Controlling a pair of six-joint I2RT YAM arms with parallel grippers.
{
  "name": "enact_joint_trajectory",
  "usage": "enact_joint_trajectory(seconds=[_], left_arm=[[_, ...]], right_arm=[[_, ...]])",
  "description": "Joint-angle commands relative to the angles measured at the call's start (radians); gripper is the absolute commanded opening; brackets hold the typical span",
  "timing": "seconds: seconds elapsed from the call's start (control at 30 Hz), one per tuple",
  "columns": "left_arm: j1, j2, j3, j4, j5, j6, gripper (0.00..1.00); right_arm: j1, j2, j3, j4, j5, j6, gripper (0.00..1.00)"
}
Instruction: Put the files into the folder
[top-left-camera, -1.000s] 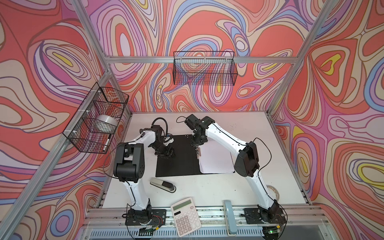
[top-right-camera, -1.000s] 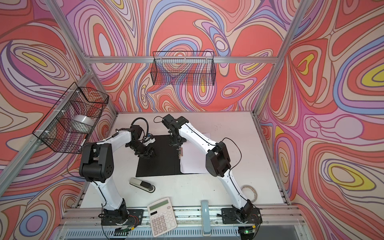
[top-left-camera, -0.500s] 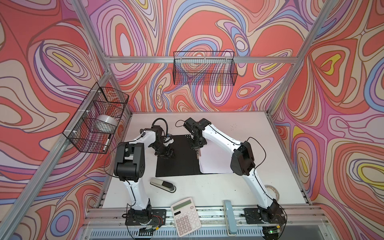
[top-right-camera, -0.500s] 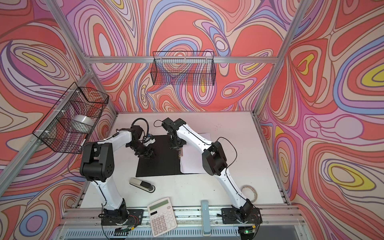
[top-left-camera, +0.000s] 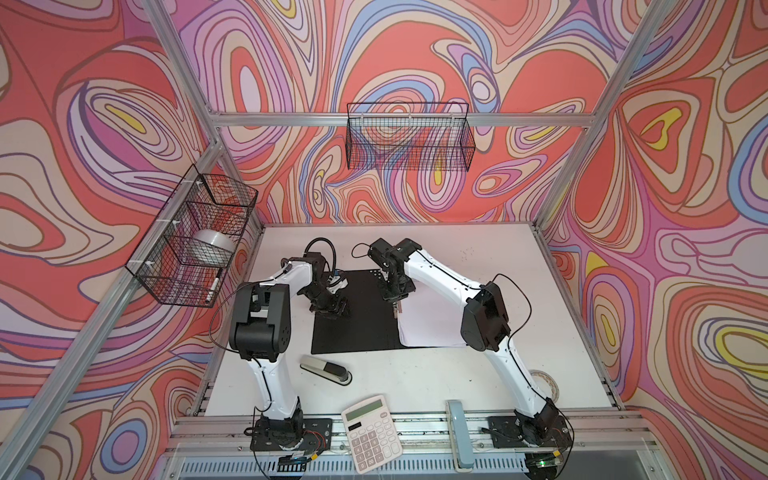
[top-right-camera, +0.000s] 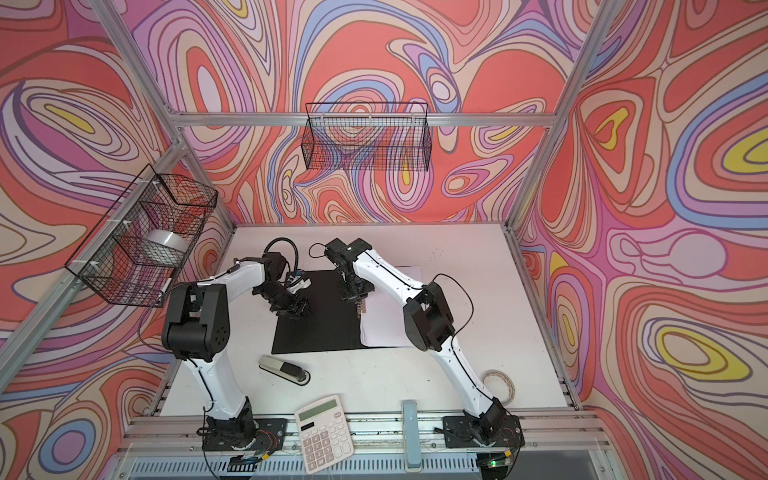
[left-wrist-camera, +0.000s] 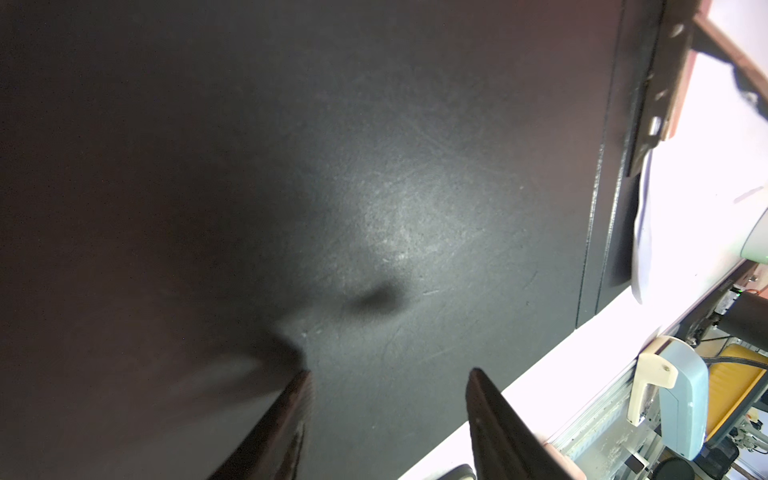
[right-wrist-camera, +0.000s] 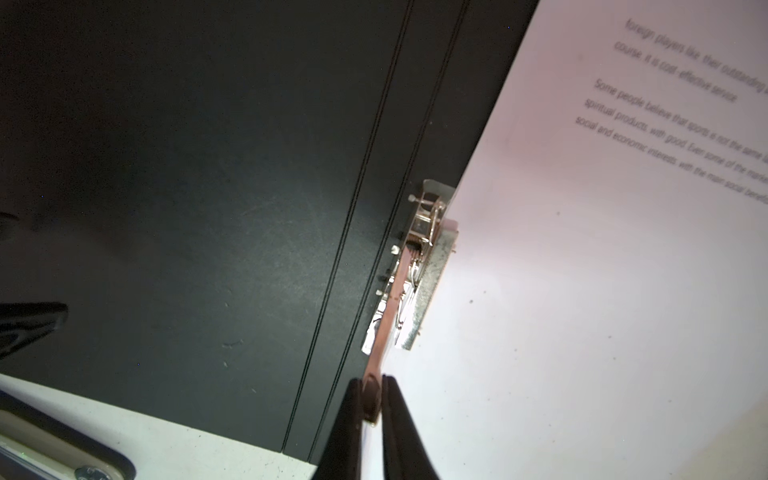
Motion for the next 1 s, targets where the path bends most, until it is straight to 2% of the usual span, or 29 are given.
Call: enact_joint_trajectory(seconds=[0.0,0.97], left_arm=[[0.009,0.021,-0.002,-0.009,0.000,0.023,0.60],[0.032,0.054,-0.003,-0.007,-0.010,0.021,0.58]], right_arm=[[0.002,0.003,-0.031,-0.034,-0.005,-0.012,0.11],[0.003,0.024,-0.151,-0.014,0.013,-0.033,0.08]])
